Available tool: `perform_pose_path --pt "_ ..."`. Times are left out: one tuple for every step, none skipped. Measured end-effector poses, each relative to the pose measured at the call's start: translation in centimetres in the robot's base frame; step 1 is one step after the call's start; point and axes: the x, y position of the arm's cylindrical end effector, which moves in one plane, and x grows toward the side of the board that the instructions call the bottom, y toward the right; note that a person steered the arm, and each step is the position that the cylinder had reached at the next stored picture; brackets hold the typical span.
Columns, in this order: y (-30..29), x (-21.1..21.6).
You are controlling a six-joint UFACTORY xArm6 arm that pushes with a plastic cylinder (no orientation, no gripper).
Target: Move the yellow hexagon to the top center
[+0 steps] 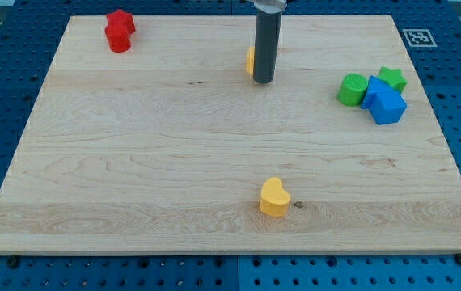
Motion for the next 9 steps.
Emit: perform_pose_path --pt "0.4 -2.2" --pt "0.6 -4.4" --pt "0.6 -4.8" --pt "-0.1 -5.4" --pt "-1.1 -5.2" --pt "-1.4 -4.8" --pt "-1.8 -4.8" --pt "-3.3 -5.6" --pt "-4.9 -6.7"
